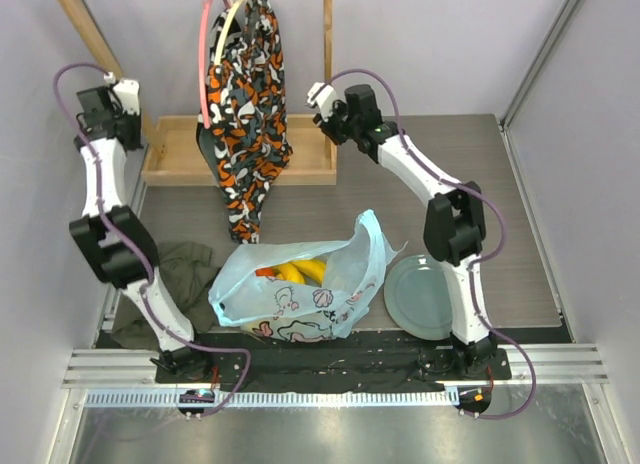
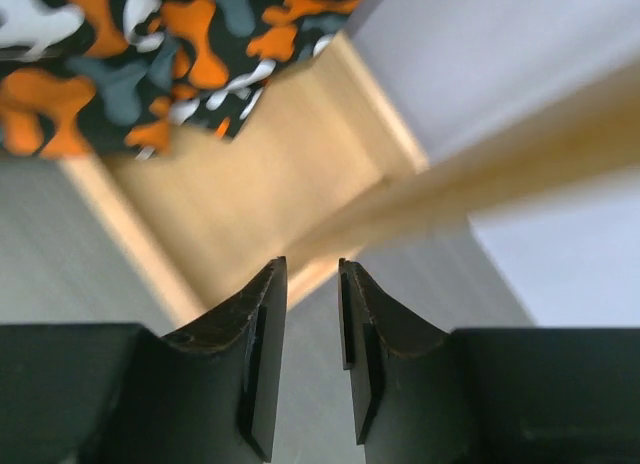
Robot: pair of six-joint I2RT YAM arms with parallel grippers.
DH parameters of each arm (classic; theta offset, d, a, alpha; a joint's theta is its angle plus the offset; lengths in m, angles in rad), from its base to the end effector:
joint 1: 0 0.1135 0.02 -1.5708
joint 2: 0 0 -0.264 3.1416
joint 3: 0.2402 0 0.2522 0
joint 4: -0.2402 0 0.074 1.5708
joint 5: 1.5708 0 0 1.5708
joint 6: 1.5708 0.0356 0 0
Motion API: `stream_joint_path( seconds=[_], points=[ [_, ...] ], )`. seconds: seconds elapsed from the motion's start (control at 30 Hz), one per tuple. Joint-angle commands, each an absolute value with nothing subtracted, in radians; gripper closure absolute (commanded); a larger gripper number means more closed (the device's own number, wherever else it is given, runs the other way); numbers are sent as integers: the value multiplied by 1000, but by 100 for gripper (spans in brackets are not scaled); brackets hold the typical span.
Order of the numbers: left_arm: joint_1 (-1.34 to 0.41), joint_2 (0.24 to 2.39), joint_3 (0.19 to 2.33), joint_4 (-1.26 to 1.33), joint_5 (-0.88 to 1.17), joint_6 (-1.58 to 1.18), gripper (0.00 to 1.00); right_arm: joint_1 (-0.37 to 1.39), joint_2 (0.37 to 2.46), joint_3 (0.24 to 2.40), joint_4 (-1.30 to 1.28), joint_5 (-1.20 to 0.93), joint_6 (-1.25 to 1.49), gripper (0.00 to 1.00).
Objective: Take the fake fruits out of the plastic bag
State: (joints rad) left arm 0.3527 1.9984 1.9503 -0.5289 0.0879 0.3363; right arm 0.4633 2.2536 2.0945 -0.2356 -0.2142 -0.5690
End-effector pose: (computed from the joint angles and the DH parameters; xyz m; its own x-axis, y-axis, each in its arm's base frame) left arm 0.4410 0.1590 0.3422 -0.5740 0.1390 -0.8070 -0.0907 0.9686 0.2314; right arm 0.4782 0.2474 0.2969 0.0401 -0.5685 -0.8217 -0.7011 0.5700 -0.4285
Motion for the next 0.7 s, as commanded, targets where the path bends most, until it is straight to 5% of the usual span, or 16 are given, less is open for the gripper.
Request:
stream_joint_path(
  seconds=[0.0, 0.13, 0.3, 0.53, 0.67],
  points=[
    [458, 1586, 1718, -835, 504, 455, 100, 445, 1938, 1926, -227, -253, -459, 65],
    [463, 1436, 1559, -1339, 534, 883, 100, 443, 1726, 1618, -253, -282, -413, 55],
    [463, 1325, 1156, -1594, 344, 1179, 100, 445, 1504, 1416, -331, -285, -358, 33],
    [463, 1388, 850, -1280, 111, 1232, 100, 443, 1424, 1325, -356, -253, -363, 31],
    [472, 1632, 990, -1028, 52, 1036, 100, 443, 1407, 1350, -364, -238, -383, 29]
  ],
)
